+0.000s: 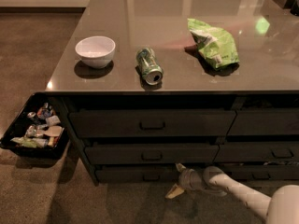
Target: Open bottom drawer
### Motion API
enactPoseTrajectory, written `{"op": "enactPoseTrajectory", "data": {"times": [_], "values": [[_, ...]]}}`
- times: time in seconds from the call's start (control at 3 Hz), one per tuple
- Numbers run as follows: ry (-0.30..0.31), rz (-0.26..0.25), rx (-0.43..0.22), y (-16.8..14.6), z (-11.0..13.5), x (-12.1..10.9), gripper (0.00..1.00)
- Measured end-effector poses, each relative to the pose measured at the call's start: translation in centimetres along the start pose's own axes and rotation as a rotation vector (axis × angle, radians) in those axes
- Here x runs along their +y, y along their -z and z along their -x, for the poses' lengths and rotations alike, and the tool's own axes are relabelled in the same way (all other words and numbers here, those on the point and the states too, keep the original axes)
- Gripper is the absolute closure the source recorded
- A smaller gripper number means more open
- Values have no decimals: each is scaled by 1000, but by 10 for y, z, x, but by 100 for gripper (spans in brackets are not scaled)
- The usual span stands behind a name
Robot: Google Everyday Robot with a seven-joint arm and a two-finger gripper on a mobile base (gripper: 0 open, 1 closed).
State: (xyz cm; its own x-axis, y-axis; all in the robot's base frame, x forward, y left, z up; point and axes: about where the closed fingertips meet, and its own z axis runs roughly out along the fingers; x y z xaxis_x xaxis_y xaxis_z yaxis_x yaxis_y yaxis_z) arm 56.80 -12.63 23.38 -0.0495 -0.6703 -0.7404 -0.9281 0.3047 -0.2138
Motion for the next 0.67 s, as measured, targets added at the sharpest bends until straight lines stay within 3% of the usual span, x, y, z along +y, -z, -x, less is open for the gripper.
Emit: {"op": "enactPoseTrajectory", "data": {"times": [0.67], "values": [[-4,64,48,-28,-24,-15,0]]}}
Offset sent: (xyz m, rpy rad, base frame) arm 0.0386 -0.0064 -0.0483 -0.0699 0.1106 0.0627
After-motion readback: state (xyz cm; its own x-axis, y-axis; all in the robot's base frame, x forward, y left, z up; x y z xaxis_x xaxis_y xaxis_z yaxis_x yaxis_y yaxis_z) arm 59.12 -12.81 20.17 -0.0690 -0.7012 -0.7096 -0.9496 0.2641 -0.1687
